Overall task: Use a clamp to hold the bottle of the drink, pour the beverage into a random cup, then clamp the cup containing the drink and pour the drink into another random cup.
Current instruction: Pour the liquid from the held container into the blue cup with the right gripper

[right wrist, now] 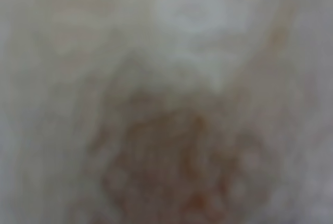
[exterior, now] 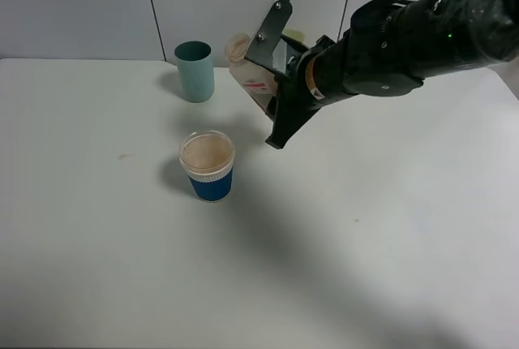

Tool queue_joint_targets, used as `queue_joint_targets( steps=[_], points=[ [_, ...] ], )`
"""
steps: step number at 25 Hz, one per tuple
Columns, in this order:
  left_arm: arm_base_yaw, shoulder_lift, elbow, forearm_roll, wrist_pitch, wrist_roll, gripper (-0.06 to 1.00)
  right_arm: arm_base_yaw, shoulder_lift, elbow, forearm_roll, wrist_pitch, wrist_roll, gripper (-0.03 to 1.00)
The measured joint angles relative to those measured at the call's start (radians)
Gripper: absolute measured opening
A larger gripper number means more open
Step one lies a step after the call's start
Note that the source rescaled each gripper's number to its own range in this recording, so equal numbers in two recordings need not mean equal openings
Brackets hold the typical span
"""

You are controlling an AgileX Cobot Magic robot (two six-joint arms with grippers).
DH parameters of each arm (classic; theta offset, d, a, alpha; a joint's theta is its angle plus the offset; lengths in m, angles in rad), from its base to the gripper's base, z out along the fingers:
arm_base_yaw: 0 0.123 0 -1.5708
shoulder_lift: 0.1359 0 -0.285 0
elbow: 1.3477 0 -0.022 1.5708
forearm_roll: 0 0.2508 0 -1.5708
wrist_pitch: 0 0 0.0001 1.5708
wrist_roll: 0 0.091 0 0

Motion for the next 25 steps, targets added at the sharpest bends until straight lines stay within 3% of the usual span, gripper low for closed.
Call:
queue_joint_targets(
  steps=[11,16,25],
  points=[
    [0.0,0.0,0.0,0.0,0.0,0.0,1.0,0.037,0.0,-0.002,0.082,0.15,-0.219,0.07],
    [0.0,0.0,0.0,0.0,0.0,0.0,1.0,0.043,0.0,-0.002,0.085,0.154,-0.242,0.07],
    [0.0,0.0,0.0,0.0,0.0,0.0,1.0,0.043,0.0,-0.004,0.085,0.172,-0.447,0.07]
  ],
)
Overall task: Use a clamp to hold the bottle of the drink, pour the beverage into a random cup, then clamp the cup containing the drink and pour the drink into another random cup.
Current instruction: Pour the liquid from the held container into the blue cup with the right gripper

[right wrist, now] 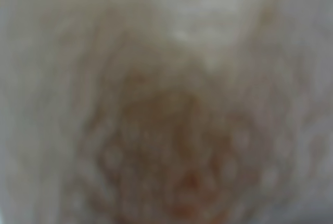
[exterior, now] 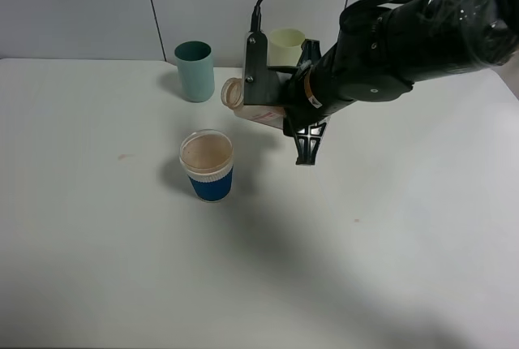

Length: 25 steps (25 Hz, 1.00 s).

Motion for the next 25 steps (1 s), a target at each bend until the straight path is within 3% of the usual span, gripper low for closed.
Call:
queue_joint_targets(
  steps=[16,25],
  points=[
    [0.0,0.0,0.0,0.0,0.0,0.0,1.0,0.0,0.0,-0.001,0.0,0.001,-0.133,0.07],
    [0.0,0.0,0.0,0.0,0.0,0.0,1.0,0.013,0.001,-0.038,0.002,0.01,-0.137,0.07]
  ],
)
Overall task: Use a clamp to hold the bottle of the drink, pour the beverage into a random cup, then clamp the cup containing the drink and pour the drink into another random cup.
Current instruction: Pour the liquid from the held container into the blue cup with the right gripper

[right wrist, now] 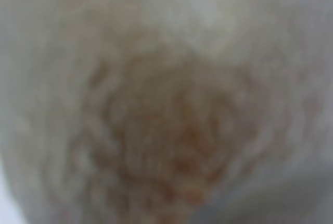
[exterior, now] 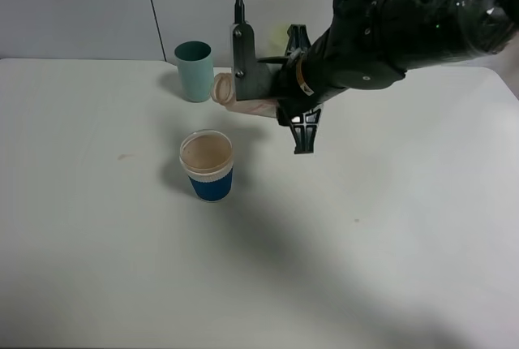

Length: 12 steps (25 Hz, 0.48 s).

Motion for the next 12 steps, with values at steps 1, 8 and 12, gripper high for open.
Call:
queue_joint_targets(
  steps=[1,8,12],
  points=[
    [0.0,0.0,0.0,0.0,0.0,0.0,1.0,0.002,0.002,-0.019,-0.001,0.009,0.0,0.07],
    [0.0,0.0,0.0,0.0,0.0,0.0,1.0,0.029,0.038,-0.068,-0.013,0.053,-0.001,0.07],
    [0.0,0.0,0.0,0.0,0.0,0.0,1.0,0.049,0.038,-0.07,-0.025,0.058,-0.003,0.07]
  ],
)
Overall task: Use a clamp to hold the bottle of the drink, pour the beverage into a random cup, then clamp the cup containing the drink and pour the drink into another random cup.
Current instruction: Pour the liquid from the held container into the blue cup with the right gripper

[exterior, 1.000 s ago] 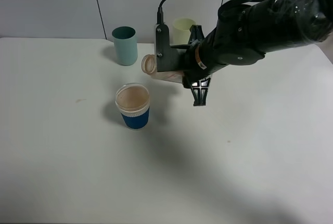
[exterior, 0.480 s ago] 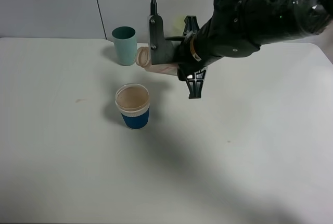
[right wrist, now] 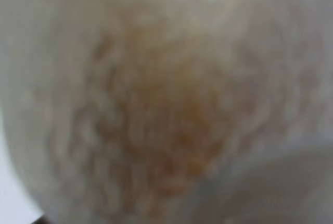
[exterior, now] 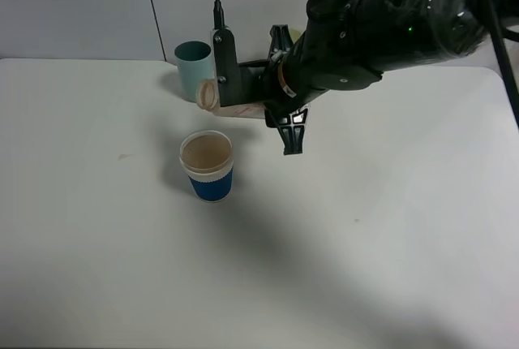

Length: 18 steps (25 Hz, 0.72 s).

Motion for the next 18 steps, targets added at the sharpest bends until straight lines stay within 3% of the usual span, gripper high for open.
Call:
queue_joint_targets(
  steps=[18],
  points=[
    [0.0,0.0,0.0,0.0,0.0,0.0,1.0,0.063,0.0,0.0,-0.072,0.111,-0.01,0.07]
  ],
)
